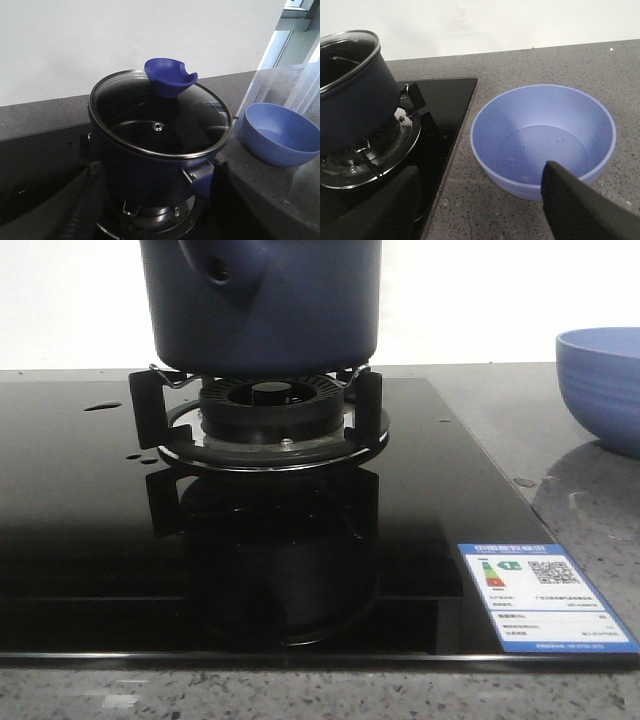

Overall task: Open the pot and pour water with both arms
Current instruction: 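Grasp the blue lid knob with the left gripper and lift the lid, then grasp the rim of the light blue bowl with the right gripper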

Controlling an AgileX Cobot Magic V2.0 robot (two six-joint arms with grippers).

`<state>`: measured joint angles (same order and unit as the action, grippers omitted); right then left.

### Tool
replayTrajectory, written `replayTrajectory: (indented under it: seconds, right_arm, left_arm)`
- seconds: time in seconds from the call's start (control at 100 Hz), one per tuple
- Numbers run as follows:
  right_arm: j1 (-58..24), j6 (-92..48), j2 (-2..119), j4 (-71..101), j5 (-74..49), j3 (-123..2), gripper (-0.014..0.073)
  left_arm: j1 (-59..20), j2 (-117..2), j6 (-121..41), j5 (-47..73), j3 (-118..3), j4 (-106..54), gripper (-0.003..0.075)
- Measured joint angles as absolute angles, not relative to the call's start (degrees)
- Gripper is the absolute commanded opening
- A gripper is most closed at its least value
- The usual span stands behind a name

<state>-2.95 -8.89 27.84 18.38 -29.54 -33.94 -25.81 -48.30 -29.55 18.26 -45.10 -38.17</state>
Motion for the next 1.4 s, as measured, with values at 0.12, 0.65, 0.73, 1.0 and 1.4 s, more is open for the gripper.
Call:
replayTrajectory:
  seconds: [0.12,0.65,0.73,1.0,1.4]
  right_arm:
    - [-2.9,-9.0,27.8,18.4,-29.5,-33.9,0.0465]
    - [-2.9,-9.0,27.8,18.4,-29.5,-33.9,0.0465]
    - [-2.9,-9.0,27.8,18.4,-29.5,-33.9,0.0465]
    - [-2.9,-9.1,27.8,18.4,-29.5,-33.9,0.0465]
    - [-2.9,-9.1,27.8,18.4,-29.5,-33.9,0.0465]
  left_arm:
    - [-28.9,-55.8,-31.1,13.7,-48.4,-38.4,0.0431]
    - [-31.6,-80.2,-32.8,10.6,-65.6,-38.7,0.051]
    - [-31.8,-81.5,-32.8,11.0,-67.2,-38.7,0.051]
    - [-31.9,-84.6,-32.9,10.8,-69.8,-38.7,0.051]
    - [-32.0,-85.4,-34.0,10.1,-70.1,-38.8,0.035]
